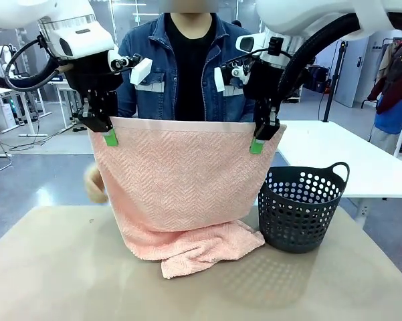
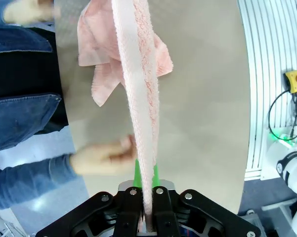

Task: Fold the towel.
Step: Release the end of the 100 cm Hotel Towel you were holding and grab the top end of the folded side.

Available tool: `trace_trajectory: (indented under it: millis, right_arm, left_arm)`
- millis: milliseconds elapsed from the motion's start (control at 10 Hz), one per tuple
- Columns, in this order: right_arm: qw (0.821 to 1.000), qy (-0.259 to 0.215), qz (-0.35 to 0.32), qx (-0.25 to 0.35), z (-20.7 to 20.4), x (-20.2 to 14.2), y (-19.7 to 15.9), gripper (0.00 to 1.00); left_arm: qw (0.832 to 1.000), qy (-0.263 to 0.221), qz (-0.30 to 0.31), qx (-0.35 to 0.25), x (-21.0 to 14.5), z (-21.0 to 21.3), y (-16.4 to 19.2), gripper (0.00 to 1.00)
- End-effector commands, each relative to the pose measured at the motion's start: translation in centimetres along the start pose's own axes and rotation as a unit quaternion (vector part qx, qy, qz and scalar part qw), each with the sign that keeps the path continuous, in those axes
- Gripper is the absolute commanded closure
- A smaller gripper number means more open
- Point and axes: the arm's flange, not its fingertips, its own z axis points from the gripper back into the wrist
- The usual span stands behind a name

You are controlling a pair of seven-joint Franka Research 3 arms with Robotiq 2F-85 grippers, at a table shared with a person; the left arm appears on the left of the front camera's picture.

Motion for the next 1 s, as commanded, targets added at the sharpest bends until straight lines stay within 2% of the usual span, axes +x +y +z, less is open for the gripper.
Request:
trace_trajectory:
  millis: [0,900]
  right_arm:
    - [1.000,0.000,0.000,0.001,0.03,-0.03,0.00,1.00]
    - [1.000,0.000,0.000,0.001,0.03,-0.03,0.00,1.00]
  left_arm:
    - [1.000,0.000,-0.001,0.001,-0.06,0.05,0.02,1.00]
    - [1.000,0.000,-0.001,0.001,-0.06,0.05,0.02,1.00]
